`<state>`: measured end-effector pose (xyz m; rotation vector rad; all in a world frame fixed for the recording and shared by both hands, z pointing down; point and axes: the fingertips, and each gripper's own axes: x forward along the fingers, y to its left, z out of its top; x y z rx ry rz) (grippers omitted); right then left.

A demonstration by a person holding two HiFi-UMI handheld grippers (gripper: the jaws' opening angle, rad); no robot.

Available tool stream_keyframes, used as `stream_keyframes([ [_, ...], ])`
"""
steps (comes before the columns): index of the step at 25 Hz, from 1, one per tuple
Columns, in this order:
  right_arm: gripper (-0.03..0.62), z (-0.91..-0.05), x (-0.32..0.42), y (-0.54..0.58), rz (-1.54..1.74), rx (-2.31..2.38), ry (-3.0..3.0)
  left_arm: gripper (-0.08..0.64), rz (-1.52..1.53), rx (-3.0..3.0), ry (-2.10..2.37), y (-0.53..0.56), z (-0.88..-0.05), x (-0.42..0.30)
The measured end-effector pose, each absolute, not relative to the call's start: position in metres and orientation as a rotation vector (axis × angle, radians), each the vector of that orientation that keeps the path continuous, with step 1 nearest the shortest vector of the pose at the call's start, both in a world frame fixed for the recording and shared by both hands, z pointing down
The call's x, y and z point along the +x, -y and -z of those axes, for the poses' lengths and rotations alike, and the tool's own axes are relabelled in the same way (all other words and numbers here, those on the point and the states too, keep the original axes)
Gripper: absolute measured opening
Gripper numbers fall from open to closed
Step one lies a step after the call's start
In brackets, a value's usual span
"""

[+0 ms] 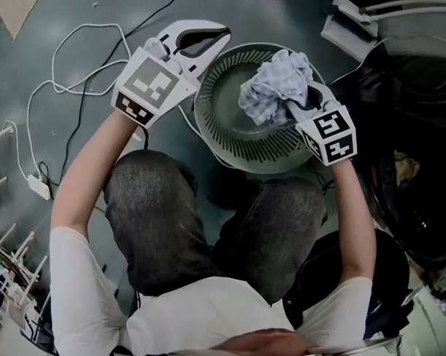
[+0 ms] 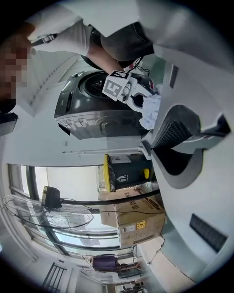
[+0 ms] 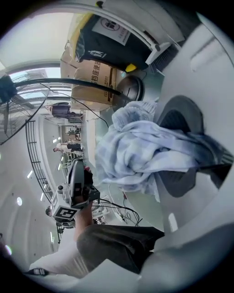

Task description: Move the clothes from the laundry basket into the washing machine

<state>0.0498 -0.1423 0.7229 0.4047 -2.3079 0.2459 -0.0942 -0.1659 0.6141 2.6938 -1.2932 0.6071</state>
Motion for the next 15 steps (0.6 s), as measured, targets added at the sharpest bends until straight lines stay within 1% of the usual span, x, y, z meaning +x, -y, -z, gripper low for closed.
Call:
stream_keyframes([
  [15, 0.137, -0.641, 0.127, 0.166, -0.288, 0.763, 2.418, 0.006, -0.641, 2.876, 1.076, 0.186, -0.561, -0.011],
])
